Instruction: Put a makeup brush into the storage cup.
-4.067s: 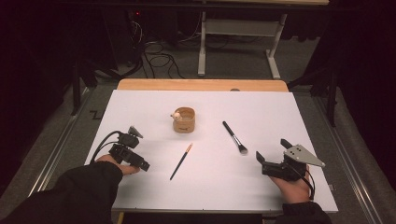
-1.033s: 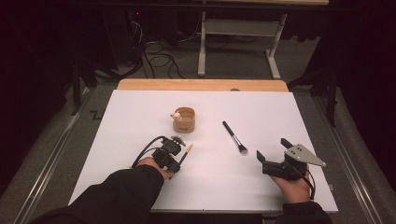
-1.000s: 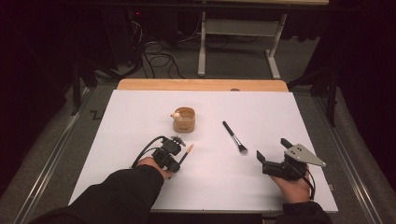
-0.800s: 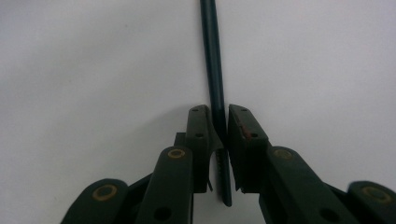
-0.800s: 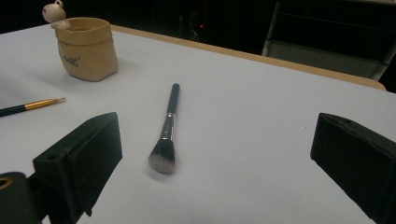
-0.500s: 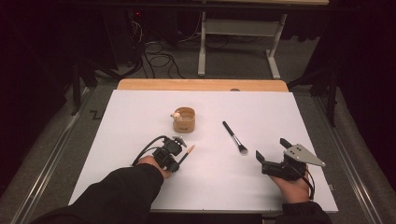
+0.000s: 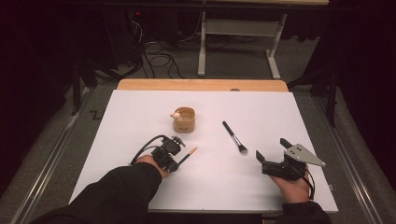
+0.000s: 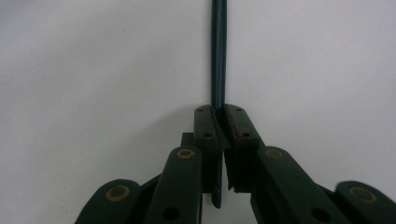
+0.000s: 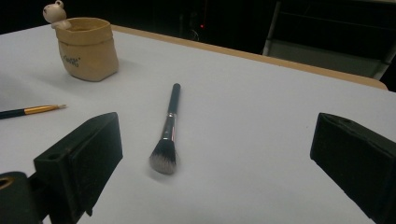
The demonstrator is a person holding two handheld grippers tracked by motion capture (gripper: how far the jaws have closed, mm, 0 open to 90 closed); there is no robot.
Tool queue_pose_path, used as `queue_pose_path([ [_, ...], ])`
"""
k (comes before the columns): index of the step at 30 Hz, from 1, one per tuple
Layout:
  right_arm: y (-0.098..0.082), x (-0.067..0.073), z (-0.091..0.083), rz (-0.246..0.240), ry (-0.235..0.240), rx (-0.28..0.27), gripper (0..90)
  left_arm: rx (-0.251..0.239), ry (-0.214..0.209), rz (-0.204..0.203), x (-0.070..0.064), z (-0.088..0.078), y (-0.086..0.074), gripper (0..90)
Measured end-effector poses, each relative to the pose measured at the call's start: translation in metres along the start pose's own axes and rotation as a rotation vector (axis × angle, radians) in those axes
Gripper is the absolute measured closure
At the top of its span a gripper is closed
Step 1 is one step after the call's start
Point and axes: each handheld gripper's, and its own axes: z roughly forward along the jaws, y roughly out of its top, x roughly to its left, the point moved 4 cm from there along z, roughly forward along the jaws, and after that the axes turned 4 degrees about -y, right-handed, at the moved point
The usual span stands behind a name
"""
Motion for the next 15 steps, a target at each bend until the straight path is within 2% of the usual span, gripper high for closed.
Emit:
queue_pose_path([
  [5,0.0,-0.001,0.0,0.004,-0.004,0.0,3.1,-0.004,-0.006,0.0,0.001,-0.001,0.0,84.4],
  [9,0.0,-0.001,0.0,0.005,-0.004,0.0,3.1,-0.037,-0.033,-0.021,0.004,-0.007,0.001,84.5],
  [15,0.0,-0.001,-0.001,0.004,-0.005,0.0,3.2,-0.051,-0.027,-0.025,0.009,-0.014,-0.004,84.5],
])
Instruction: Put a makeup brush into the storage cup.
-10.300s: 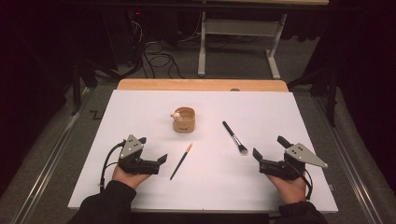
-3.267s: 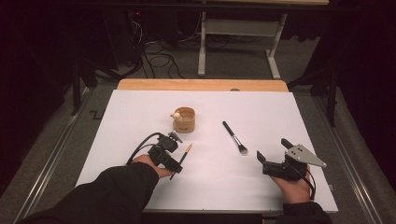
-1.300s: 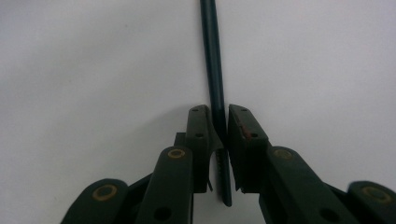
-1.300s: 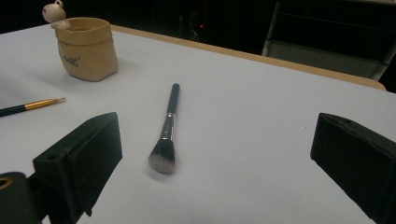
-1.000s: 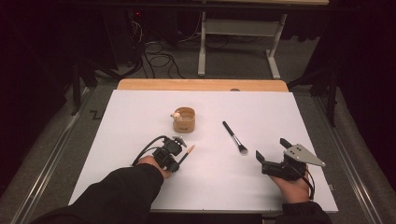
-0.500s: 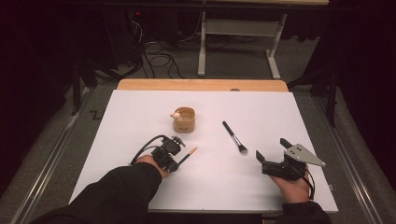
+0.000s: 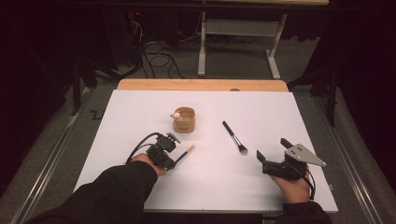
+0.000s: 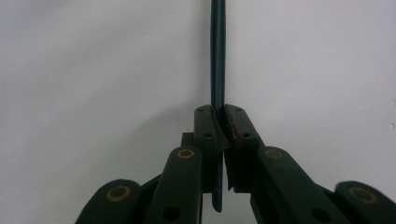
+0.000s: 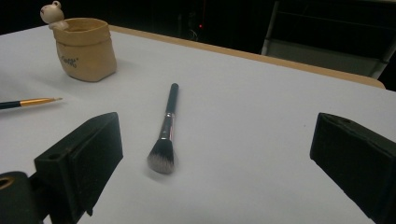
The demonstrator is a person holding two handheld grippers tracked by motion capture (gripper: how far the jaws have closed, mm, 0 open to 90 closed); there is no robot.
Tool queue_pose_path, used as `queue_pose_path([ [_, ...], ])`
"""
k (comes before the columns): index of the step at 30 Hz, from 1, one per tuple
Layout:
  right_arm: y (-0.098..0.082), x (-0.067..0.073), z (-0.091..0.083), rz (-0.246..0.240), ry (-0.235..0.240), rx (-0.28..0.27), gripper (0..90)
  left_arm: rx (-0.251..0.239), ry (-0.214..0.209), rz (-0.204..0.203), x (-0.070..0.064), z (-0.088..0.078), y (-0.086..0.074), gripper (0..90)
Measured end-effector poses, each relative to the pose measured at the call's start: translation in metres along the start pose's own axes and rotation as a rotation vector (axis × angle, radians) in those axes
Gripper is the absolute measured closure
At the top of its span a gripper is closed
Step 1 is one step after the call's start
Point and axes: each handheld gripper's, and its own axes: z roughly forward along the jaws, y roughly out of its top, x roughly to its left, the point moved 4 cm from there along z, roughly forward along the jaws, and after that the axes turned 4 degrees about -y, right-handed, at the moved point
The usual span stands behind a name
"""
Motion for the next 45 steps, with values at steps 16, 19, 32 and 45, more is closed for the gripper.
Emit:
queue_pose_path([
  [16,0.0,0.001,0.0,-0.005,0.002,0.002,3.2,-0.037,0.013,-0.061,0.026,-0.019,-0.021,84.5],
  [19,0.0,0.001,0.0,-0.005,0.001,0.003,3.3,-0.043,0.022,-0.06,0.03,-0.021,-0.026,84.6],
  [32,-0.001,0.002,0.001,-0.007,-0.001,0.005,3.3,-0.142,0.008,-0.101,0.048,-0.044,-0.044,84.6],
  [45,-0.001,0.002,0.001,-0.012,0.0,0.004,3.3,-0.359,-0.05,-0.117,0.052,-0.047,-0.059,84.6],
])
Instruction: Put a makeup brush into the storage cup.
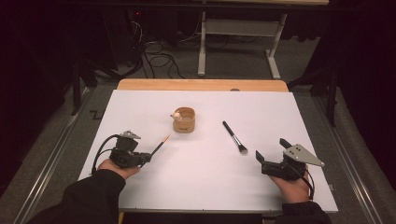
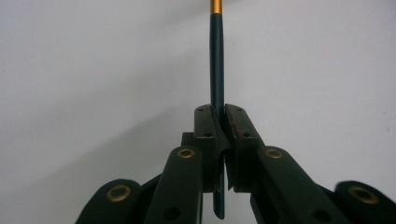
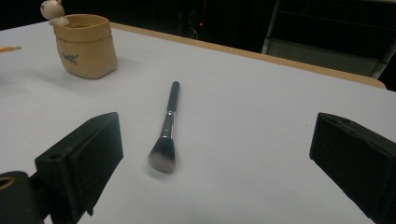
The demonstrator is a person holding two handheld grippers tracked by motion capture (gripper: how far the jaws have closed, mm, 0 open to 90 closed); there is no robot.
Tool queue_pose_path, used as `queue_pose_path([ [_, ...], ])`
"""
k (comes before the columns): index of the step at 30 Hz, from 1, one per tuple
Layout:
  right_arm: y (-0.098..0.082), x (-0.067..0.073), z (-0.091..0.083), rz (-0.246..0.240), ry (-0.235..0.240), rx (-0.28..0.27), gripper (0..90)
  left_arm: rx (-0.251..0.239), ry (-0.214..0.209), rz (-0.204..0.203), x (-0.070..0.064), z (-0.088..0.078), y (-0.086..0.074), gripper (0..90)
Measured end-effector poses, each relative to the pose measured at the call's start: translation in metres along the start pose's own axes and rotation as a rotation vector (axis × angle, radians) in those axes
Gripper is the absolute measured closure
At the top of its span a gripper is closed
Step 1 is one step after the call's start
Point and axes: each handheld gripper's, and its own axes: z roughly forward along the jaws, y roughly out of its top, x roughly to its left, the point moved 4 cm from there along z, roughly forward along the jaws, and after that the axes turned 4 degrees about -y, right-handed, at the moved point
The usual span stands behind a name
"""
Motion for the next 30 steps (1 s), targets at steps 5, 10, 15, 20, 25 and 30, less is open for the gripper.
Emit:
queue_pose_path([
  [5,0.0,0.001,0.0,-0.001,0.001,0.003,3.3,-0.084,-0.037,0.013,-0.001,0.002,-0.006,84.6],
  [10,-0.001,0.001,0.0,0.0,-0.002,0.004,3.3,-0.157,-0.061,0.008,0.003,0.004,-0.013,84.5],
  [15,-0.001,0.002,0.0,-0.001,-0.006,0.004,3.4,-0.24,-0.095,0.011,0.003,0.002,-0.017,84.5],
  [20,-0.002,0.002,0.001,-0.001,-0.01,0.003,3.4,-0.335,-0.121,0.029,-0.002,-0.001,-0.014,84.5],
  [25,-0.003,0.002,0.001,-0.001,-0.016,0.009,3.5,-0.391,-0.138,0.045,-0.006,0.0,-0.012,84.5],
  [30,-0.004,0.002,0.002,-0.001,-0.019,0.013,3.5,-0.44,-0.154,0.052,-0.008,0.0,-0.009,84.5],
])
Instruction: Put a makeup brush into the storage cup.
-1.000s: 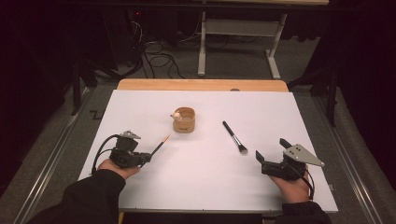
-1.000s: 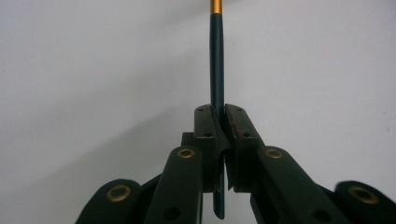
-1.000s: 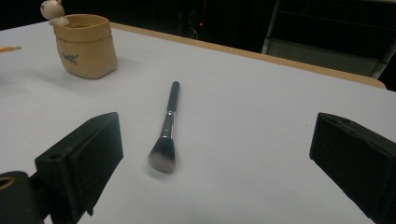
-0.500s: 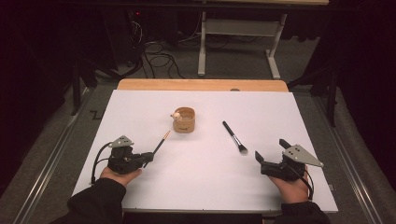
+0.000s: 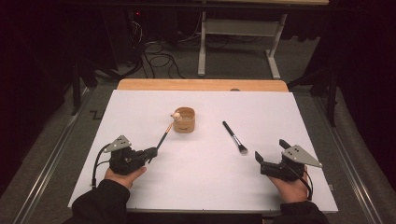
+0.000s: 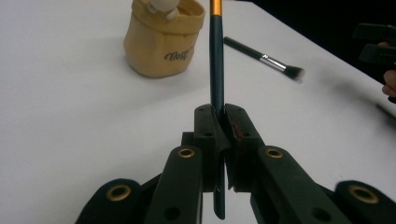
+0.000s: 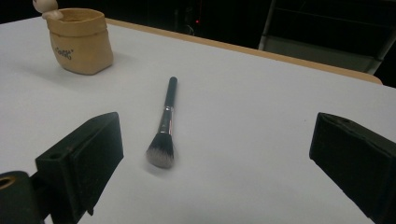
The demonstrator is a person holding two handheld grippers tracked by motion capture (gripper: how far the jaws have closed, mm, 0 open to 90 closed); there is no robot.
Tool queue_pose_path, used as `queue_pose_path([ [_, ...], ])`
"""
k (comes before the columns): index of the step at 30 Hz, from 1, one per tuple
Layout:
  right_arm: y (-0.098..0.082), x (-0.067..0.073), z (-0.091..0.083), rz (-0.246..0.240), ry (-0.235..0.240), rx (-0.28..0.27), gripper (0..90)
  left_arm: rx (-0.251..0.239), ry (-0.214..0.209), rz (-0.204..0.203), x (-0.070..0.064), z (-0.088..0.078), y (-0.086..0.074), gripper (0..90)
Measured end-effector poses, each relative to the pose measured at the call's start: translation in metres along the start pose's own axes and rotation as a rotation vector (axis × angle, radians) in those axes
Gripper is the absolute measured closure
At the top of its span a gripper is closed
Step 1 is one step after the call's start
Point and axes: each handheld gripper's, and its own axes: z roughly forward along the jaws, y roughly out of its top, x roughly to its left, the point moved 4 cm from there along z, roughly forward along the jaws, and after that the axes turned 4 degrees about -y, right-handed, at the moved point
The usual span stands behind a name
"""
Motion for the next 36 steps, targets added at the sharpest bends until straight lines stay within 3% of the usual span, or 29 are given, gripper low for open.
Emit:
queue_pose_path([
  [8,-0.001,0.0,0.001,-0.006,-0.004,-0.001,3.5,-0.105,-0.013,0.028,-0.002,0.002,0.012,84.5],
  [12,-0.002,-0.001,0.001,0.0,-0.006,0.001,3.5,-0.132,-0.023,0.047,-0.005,0.003,0.018,84.5],
  [30,-0.002,0.0,0.0,-0.003,-0.01,-0.009,3.6,-0.217,-0.061,0.146,-0.03,0.01,0.039,84.5],
  [34,-0.002,0.001,0.0,-0.006,-0.008,-0.007,3.7,-0.214,-0.066,0.185,-0.039,0.018,0.043,84.5],
  [36,-0.001,0.001,0.0,-0.007,-0.006,-0.009,3.7,-0.217,-0.089,0.184,-0.046,0.029,0.04,84.5],
])
